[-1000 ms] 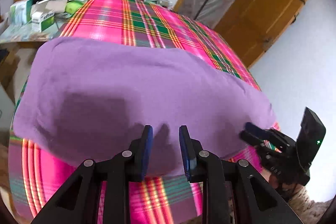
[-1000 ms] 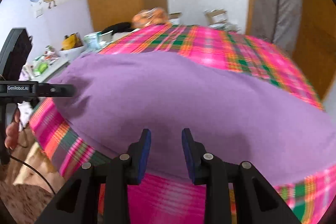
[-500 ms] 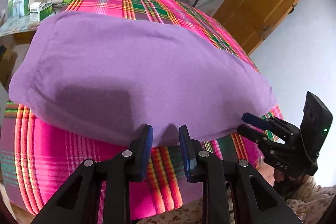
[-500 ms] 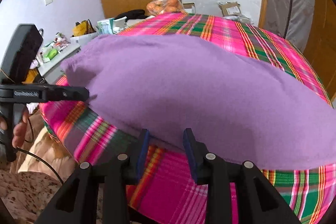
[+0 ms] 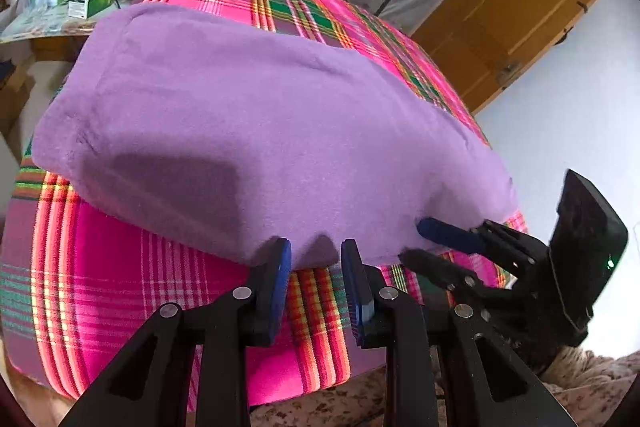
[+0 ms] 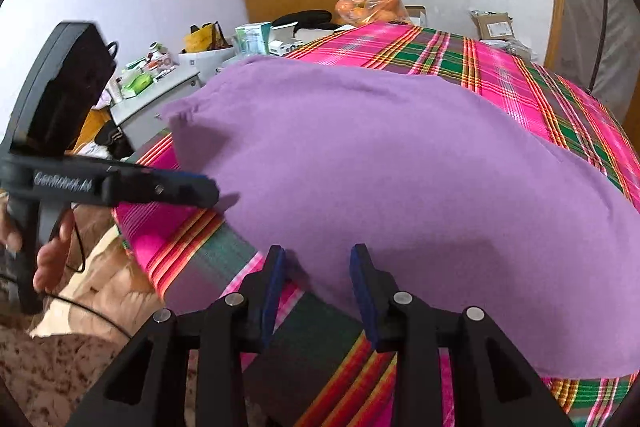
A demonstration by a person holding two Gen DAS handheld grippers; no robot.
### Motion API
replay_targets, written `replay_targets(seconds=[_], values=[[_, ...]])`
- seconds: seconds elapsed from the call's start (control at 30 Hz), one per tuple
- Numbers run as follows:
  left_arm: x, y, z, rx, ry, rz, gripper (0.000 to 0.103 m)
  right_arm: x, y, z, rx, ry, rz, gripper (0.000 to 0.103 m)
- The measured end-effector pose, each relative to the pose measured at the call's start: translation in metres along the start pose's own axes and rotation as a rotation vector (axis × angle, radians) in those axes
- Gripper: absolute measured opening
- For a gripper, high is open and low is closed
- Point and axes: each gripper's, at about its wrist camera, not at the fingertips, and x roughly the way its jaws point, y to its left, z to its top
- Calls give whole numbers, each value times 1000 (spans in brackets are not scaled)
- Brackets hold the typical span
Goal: Fold clothes
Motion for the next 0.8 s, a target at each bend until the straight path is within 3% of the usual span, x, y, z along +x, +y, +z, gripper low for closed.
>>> replay_targets(seconds=[0.13, 0.2, 0.3, 0.53, 0.7, 0.8], values=[[-1, -14, 8, 46, -20, 19, 27, -22, -18, 0, 50, -75, -25, 35], [0, -19, 14, 47, -28, 7, 27, -31, -38, -5, 100, -99, -85, 35], [4, -22, 21, 40, -29, -7, 27, -30, -68, -19, 198, -59, -171, 35], [18, -36, 30, 34, 3, -27, 27, -52, -83, -40, 224, -78, -148, 33], [24, -46, 38, 34, 4, -61, 27, -86, -140, -52, 355, -163, -334, 33], [36, -52, 43, 40, 26, -67, 27, -92, -172, -66, 421, -142, -469, 33]])
